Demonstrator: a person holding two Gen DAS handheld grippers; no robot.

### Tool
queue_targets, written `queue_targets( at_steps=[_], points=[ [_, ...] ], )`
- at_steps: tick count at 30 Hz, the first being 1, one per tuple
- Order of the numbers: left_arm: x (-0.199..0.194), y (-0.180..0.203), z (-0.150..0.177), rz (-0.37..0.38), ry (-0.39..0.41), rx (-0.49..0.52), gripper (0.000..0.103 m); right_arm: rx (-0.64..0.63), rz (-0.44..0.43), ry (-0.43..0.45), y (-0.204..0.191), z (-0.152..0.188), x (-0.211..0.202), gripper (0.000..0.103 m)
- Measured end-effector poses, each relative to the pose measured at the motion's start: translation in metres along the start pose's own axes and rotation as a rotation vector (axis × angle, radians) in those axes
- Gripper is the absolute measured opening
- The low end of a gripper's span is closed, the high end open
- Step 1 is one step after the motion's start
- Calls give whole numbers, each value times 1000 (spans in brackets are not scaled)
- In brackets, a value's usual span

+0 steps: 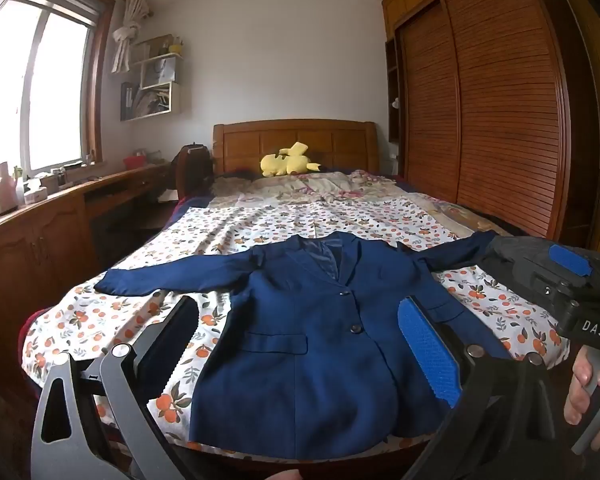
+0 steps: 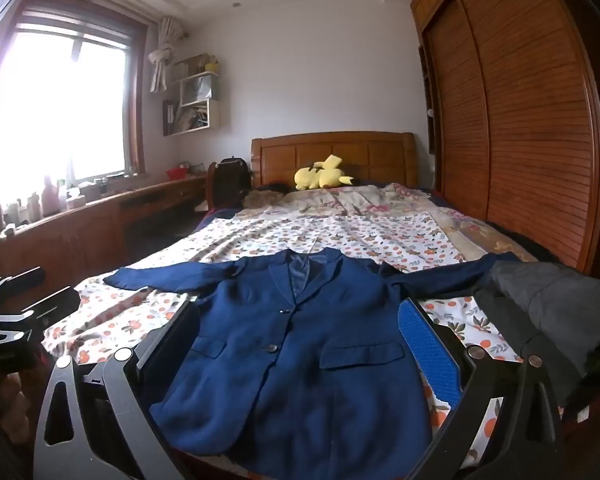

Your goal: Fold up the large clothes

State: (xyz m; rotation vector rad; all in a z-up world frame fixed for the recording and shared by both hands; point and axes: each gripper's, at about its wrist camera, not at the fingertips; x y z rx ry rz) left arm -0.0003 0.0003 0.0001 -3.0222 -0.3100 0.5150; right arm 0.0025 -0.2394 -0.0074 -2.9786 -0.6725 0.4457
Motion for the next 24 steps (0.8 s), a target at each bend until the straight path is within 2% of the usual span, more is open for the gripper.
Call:
queue_targets(
  at_steps=[24],
  points=[
    [-8,3,-5,-9,12,11,101,11,0,-3,2,0,-1,96]
  ],
)
Point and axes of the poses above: each gripper's, at about its wrist camera, not at the fingertips, and x roughly the way its jaws point, y to its right, z to its underside, and after that the axes turned 12 degrees about -z, right-handed
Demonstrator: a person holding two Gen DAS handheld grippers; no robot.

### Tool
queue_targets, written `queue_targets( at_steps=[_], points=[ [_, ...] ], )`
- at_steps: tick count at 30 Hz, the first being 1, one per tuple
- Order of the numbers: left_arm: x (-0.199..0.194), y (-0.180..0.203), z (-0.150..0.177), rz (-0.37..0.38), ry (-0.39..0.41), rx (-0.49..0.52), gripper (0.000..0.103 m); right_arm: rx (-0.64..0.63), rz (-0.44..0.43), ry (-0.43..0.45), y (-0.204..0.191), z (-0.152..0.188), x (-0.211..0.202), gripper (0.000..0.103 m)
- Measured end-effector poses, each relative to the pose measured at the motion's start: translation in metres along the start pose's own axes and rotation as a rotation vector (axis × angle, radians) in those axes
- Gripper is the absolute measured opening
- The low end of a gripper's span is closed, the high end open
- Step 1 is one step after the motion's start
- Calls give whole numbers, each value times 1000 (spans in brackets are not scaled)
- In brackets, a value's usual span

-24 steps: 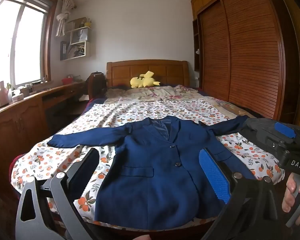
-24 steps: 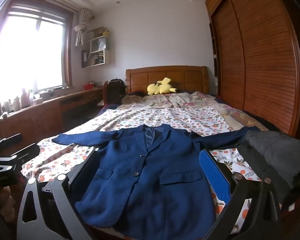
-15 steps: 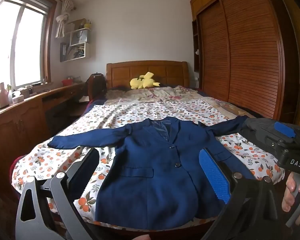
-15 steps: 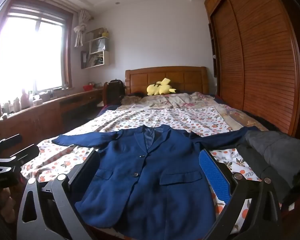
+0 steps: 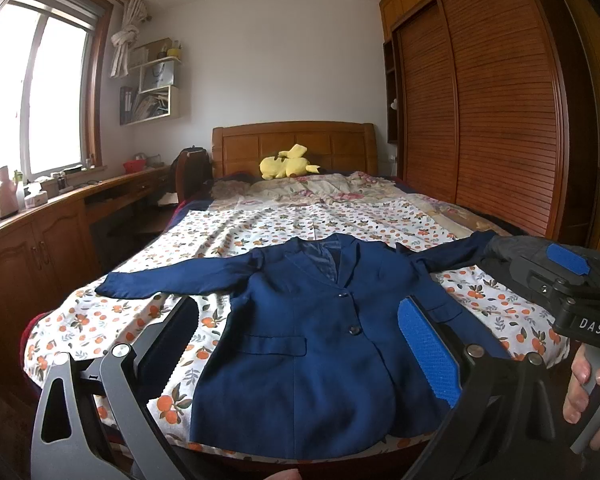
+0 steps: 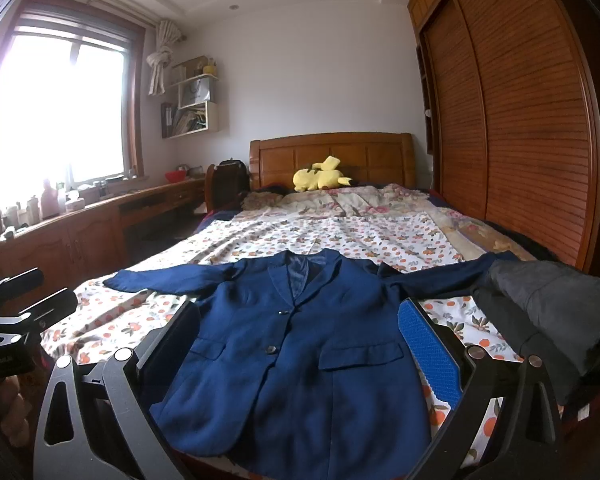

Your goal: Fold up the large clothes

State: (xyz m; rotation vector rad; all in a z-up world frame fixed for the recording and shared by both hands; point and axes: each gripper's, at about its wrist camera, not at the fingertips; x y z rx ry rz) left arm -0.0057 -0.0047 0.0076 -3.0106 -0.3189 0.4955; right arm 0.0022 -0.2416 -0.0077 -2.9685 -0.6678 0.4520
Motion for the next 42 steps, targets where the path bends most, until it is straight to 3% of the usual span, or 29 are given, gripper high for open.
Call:
queue_targets(
  at_steps=[42],
  points=[
    [-3,10,0,6,4,8,101,4,0,2,4,2,1,96]
  ],
)
Point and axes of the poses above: each gripper's, at about its wrist camera, not at the fingertips, and x roughly the way its jaws point, y to its right, z to its underside, and after that the axes turned 12 degrees about -z, right-handed
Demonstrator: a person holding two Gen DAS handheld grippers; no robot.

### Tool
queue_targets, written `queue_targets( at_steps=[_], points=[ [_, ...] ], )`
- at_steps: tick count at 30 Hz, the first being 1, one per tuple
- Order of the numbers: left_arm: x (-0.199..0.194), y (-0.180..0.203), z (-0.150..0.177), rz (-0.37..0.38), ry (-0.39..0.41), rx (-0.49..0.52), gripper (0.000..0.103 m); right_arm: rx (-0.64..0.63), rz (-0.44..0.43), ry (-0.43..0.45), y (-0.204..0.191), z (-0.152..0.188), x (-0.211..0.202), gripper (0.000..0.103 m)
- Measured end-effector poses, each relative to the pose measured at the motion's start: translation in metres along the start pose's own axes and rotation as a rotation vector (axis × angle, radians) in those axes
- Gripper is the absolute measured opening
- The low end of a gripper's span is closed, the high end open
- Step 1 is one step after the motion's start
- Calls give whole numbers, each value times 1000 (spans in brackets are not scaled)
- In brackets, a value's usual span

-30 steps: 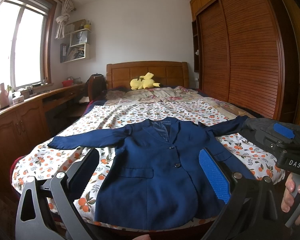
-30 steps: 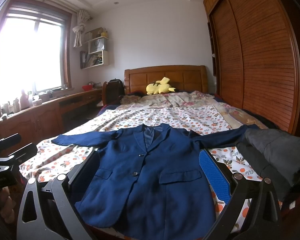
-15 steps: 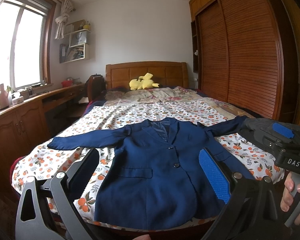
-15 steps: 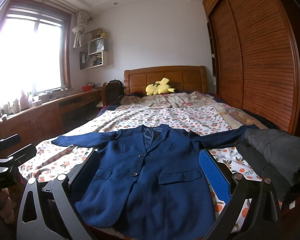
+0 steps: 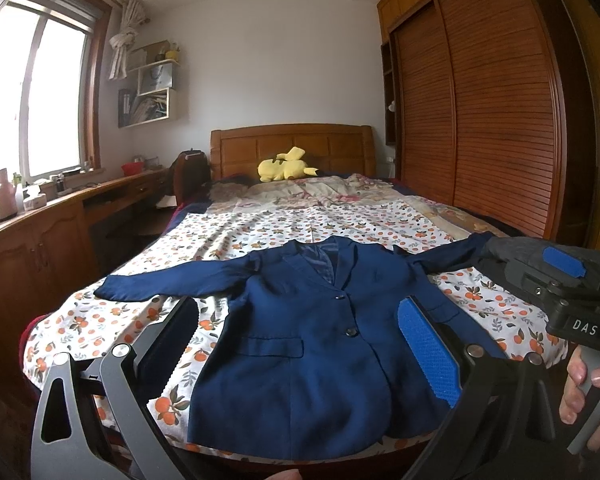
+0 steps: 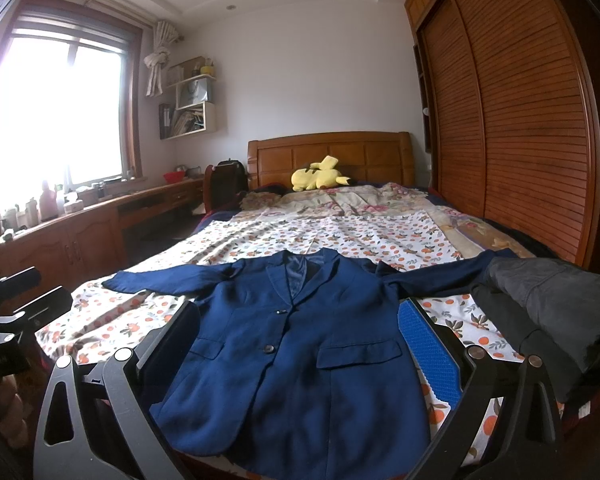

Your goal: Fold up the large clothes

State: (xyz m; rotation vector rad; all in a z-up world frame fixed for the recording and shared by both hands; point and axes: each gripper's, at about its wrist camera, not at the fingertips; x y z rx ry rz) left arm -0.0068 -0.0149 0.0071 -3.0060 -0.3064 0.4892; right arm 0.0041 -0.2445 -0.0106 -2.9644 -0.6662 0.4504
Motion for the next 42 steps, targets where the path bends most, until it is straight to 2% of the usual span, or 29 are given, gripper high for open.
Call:
queue_targets(
  at_steps=[23,42],
  points=[
    [3,-10,-1,-11,-4,-16,101,0,-1,-4,4,-3,-2,96],
    [46,-41,22,-19,-56,-46,101,-20,-19,-76,6,12,54,96]
  ],
)
Point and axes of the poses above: each gripper's, at about its wrist camera, not at the fingertips, and x roughly the way its jaws point, y to its right, z to its underside, and after that the axes turned 12 degrees about -z, right-handed
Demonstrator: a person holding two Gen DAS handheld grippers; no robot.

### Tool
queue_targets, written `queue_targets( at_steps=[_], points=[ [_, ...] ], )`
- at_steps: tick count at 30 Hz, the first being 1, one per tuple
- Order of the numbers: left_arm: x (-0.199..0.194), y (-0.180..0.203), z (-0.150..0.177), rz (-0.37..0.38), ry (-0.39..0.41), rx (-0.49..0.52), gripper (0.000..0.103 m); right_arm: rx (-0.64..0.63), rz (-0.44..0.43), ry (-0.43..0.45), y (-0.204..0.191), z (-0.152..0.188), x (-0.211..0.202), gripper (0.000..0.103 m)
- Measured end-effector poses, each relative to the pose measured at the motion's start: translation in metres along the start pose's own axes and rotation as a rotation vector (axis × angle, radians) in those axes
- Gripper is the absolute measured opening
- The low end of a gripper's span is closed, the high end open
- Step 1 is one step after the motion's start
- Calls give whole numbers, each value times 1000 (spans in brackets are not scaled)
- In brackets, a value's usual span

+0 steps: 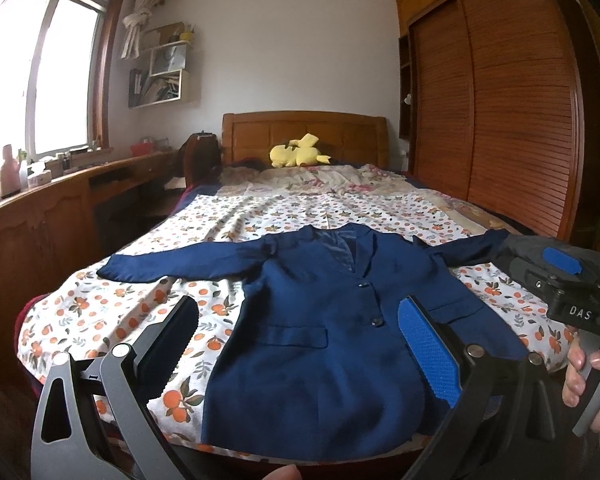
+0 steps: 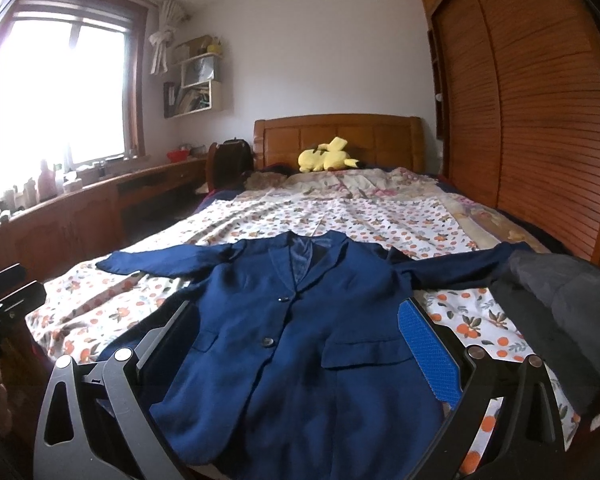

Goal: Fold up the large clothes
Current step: 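Grasp the blazer sleeve cuff with the left gripper and fold it across the body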

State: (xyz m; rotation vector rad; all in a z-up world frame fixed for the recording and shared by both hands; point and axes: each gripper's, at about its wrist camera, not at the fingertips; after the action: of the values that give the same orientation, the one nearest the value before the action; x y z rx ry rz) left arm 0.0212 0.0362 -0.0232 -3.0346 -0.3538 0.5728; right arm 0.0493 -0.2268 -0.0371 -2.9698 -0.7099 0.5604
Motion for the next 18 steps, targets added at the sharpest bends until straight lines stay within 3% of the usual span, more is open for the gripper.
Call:
queue_targets(
  at_steps=[18],
  points=[
    [78,-47,14,-81,-96,-3,101,-64,-114,-56,-1,5,90,96]
  ],
)
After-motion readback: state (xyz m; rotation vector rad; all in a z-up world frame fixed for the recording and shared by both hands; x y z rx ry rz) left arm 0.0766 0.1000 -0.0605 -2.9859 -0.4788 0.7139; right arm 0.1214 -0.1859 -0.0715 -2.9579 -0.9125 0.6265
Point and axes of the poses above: each gripper's, at about its wrist camera, not at the fingertips, and x roughly the way its jaws point, y to its right, z to its underside, and after that the axes turned 12 degrees about -z, right-handed
